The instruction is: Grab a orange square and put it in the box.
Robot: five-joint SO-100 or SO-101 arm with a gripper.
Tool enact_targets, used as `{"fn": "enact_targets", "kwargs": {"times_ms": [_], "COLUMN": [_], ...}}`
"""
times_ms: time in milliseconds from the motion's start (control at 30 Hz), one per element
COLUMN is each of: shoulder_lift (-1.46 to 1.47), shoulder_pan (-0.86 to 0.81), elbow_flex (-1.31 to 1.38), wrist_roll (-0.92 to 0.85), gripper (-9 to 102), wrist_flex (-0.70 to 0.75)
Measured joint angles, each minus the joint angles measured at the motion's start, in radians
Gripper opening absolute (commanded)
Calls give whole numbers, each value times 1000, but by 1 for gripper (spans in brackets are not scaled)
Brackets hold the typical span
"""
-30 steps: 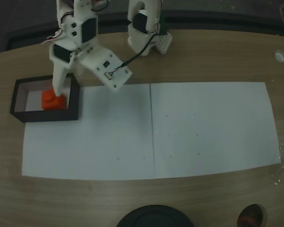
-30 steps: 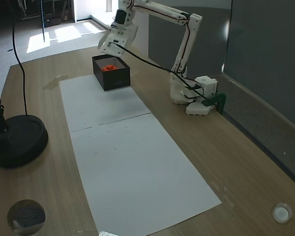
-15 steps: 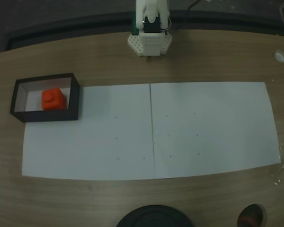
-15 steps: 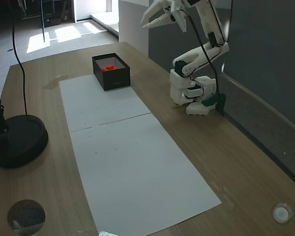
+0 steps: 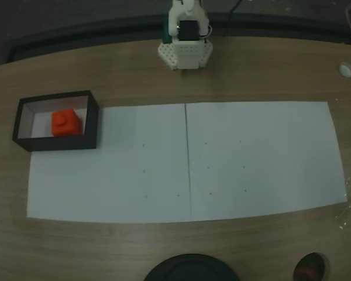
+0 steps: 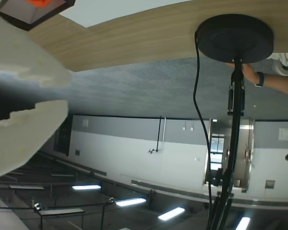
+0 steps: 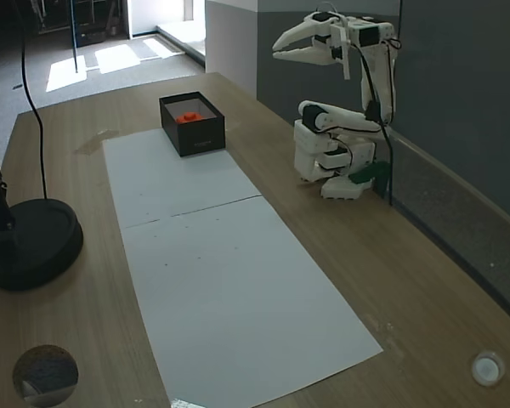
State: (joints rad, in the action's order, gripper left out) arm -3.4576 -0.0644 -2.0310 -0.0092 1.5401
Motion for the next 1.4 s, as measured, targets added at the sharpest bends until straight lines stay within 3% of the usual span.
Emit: {"fn": "enact_targets", "kwargs": {"times_ms": [267, 400, 667, 1033, 1267, 1400], "shoulder_lift": [0, 0, 0, 0, 0, 0], "shoulder_pan": [6, 6, 6, 6, 6, 6], "elbow_flex": [-64, -221, -591, -914, -988, -988], "wrist_roll": [6, 9, 6, 106, 106, 106], "gripper": [1, 1, 1, 0, 0, 0], "wrist_flex": [-115, -173, -423, -426, -267, -252]}}
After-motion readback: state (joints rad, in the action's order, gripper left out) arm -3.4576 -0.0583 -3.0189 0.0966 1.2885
